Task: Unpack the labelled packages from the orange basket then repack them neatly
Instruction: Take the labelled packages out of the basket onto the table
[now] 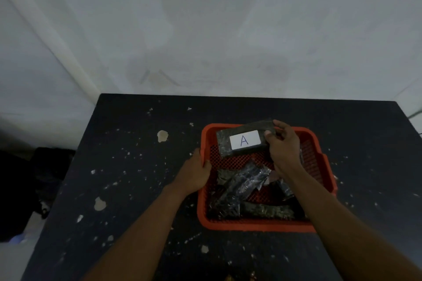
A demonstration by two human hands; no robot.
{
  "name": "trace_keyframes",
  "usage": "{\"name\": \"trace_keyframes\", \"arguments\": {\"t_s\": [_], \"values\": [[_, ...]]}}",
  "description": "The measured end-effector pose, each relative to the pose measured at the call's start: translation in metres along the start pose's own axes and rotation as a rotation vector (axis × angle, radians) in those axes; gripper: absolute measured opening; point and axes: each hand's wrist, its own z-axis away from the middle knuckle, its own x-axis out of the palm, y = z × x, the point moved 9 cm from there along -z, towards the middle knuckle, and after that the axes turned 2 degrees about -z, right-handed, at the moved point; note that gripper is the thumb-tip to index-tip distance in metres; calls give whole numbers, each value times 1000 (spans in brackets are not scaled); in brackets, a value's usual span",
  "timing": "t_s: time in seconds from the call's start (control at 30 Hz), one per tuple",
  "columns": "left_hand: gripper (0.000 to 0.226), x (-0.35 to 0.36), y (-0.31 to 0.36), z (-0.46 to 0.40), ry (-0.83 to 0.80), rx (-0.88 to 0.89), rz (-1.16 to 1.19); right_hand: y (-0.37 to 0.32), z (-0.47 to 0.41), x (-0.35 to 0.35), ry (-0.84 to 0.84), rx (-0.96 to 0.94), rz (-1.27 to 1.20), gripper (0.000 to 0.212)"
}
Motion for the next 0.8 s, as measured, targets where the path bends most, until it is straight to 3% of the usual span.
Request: {"name": "trace_keyframes", "arguments": {"t_s": [0.17,0.27,0.4,0.53,0.63,0.8], "values": [[16,0,0,0,-11,-7,2,1,2,-2,31,-19,46,14],[19,0,0,0,-8,-9,-17,17,0,-2,16,48,194,6],[14,-1,2,1,-2,-4,-9,44,-5,4,-74,195,416,17],[16,0,2,2,-9,-7,16,57,-5,15,-220,258,467,18],[16,-1,2,2,1,-17,11,55,-7,17,-275,241,554,22],[16,-3,0,9,56,-52,85,34,-9,23,-362,47,831,38]]}}
